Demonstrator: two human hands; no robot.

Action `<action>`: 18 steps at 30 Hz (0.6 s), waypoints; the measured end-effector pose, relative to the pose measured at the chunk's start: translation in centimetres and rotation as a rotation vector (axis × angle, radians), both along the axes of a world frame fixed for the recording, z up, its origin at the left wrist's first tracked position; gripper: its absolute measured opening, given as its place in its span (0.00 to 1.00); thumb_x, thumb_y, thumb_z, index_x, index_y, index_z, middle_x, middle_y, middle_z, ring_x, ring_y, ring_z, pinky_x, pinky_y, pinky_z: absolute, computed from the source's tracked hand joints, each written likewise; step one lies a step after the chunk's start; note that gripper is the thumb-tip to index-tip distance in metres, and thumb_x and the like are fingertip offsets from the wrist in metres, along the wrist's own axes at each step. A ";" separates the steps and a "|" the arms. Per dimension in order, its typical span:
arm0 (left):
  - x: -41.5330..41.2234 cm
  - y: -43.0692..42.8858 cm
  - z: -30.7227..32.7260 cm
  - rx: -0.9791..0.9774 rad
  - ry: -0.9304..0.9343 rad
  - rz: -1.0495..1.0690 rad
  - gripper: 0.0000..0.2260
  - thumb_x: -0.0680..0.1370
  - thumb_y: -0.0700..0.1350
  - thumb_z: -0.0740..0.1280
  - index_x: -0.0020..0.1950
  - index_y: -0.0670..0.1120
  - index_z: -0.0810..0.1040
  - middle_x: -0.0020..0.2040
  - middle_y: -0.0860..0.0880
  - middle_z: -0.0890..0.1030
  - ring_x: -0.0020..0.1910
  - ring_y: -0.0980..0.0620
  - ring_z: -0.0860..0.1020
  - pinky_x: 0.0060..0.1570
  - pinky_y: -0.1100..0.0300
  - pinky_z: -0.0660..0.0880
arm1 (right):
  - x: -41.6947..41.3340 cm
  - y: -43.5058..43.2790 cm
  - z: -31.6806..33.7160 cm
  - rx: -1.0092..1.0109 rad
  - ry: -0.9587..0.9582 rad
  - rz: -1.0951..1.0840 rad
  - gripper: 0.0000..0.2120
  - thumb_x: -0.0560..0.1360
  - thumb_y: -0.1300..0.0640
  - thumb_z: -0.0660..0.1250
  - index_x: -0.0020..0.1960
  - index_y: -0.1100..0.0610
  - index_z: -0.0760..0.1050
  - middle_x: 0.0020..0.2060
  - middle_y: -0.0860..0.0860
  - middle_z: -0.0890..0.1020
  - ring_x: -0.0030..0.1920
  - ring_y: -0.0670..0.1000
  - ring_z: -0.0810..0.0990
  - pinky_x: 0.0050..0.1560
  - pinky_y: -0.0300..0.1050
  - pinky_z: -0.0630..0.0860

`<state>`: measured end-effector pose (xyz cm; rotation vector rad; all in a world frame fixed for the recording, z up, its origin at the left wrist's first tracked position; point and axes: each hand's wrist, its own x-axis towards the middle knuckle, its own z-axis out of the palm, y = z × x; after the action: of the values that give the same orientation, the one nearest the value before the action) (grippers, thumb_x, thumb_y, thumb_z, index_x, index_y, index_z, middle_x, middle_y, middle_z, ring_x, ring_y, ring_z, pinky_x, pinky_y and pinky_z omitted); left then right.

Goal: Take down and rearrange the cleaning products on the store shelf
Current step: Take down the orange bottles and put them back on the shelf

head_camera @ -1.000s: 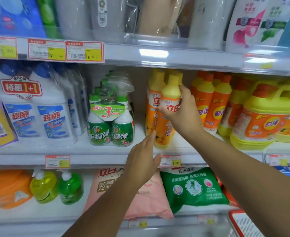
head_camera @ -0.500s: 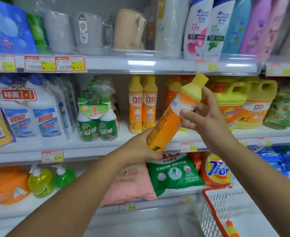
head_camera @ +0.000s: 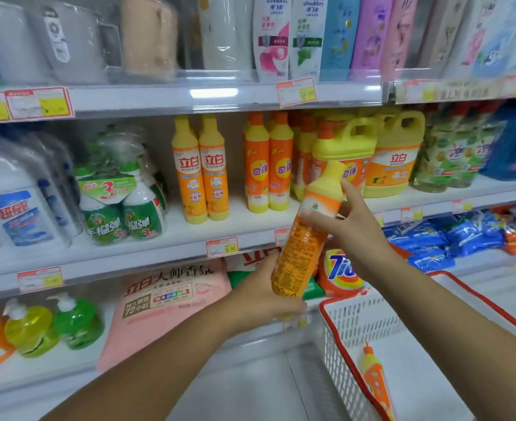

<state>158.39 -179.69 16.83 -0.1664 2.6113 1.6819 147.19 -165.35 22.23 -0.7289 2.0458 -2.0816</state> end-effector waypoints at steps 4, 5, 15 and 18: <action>-0.2 -0.9 -0.2 0.165 -0.072 -0.065 0.28 0.70 0.33 0.74 0.62 0.60 0.73 0.51 0.59 0.84 0.53 0.57 0.82 0.51 0.66 0.78 | -0.9 1.1 -0.3 -0.050 -0.134 0.132 0.37 0.64 0.58 0.74 0.71 0.48 0.67 0.54 0.56 0.80 0.50 0.56 0.82 0.42 0.51 0.79; -0.2 -1.1 -0.3 0.167 -0.067 -0.059 0.28 0.71 0.31 0.73 0.59 0.61 0.73 0.49 0.60 0.84 0.51 0.59 0.83 0.48 0.67 0.78 | -1.0 1.3 -0.4 -0.059 -0.164 0.156 0.35 0.65 0.58 0.72 0.70 0.47 0.67 0.53 0.56 0.80 0.49 0.56 0.81 0.43 0.52 0.79; -0.1 -0.4 -0.8 -0.159 0.029 0.091 0.39 0.65 0.53 0.81 0.71 0.58 0.64 0.65 0.55 0.68 0.58 0.58 0.74 0.47 0.71 0.73 | -0.7 2.3 0.0 0.030 -0.162 0.172 0.25 0.72 0.65 0.73 0.65 0.51 0.70 0.56 0.57 0.82 0.46 0.53 0.86 0.39 0.46 0.82; -0.3 -0.6 -0.7 0.080 -0.075 0.004 0.30 0.70 0.49 0.78 0.67 0.61 0.69 0.63 0.56 0.78 0.58 0.54 0.79 0.60 0.53 0.77 | -0.9 2.4 -0.1 -0.086 -0.236 0.218 0.31 0.71 0.71 0.70 0.67 0.50 0.65 0.51 0.57 0.85 0.48 0.57 0.86 0.42 0.51 0.83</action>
<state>158.12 -180.25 16.12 -0.2277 2.4874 1.7423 146.30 -162.94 22.15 -0.6502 1.6845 -2.0325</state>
